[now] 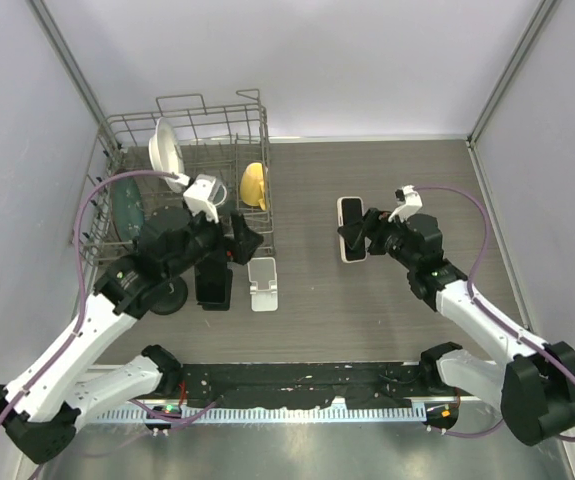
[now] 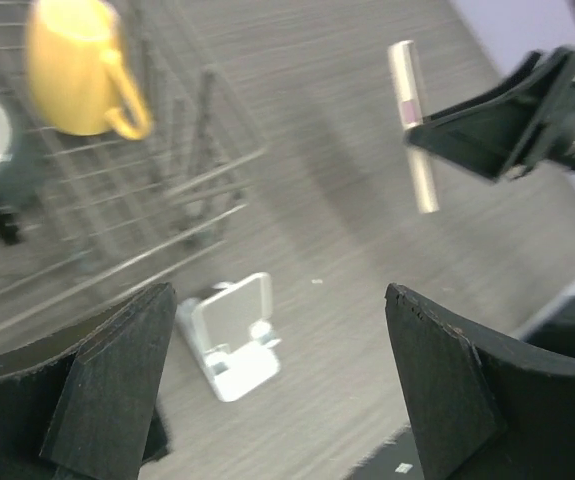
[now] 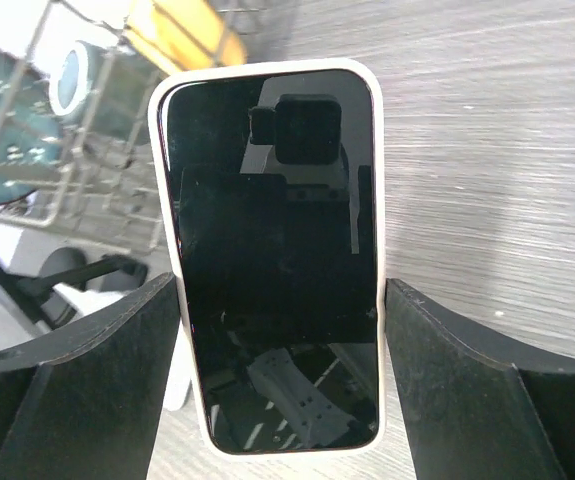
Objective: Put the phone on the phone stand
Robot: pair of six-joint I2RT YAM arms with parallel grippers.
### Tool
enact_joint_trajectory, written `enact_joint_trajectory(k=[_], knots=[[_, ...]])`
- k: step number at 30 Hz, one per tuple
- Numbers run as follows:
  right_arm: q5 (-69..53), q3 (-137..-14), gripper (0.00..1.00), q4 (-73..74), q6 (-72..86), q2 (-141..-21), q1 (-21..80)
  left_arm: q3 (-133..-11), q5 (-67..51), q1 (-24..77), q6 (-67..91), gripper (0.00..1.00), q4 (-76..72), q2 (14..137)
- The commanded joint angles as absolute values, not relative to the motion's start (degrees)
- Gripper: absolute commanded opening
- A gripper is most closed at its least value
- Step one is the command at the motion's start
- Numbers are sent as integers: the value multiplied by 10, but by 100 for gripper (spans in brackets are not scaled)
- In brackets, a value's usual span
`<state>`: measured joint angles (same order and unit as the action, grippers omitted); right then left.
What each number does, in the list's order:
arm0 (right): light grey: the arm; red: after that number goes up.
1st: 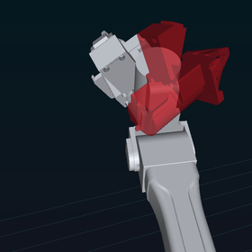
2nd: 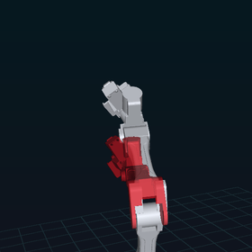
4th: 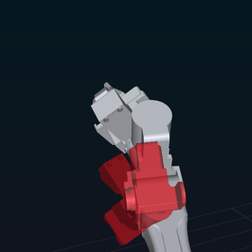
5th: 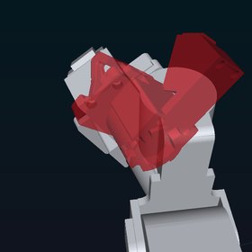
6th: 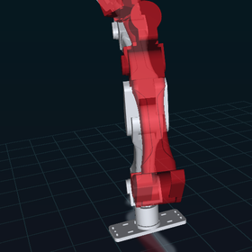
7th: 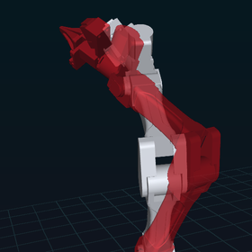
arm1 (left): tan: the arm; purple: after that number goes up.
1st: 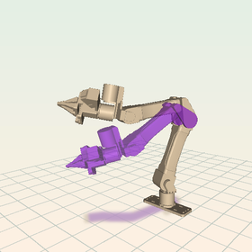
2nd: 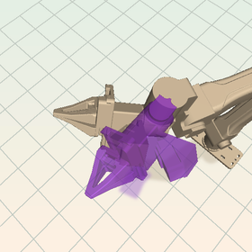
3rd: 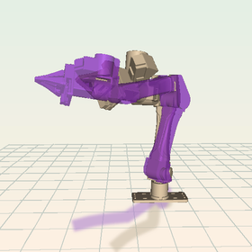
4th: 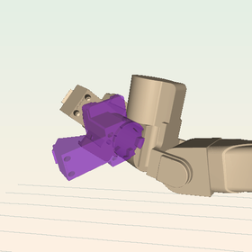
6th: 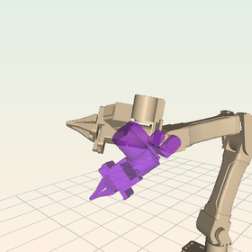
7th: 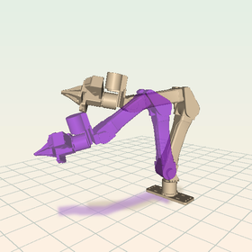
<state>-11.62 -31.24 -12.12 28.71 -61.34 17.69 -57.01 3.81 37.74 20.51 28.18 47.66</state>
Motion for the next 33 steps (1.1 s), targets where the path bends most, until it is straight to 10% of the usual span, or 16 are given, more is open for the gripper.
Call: enact_joint_trajectory(k=[1, 33], knots=[[-138, -312, 1, -192, 294, -565, 214, -642, -97, 376, 320, 89, 271, 527], [-157, -345, 1, -105, 196, -439, 282, -837, -30, 482, 428, 65, 179, 893]])
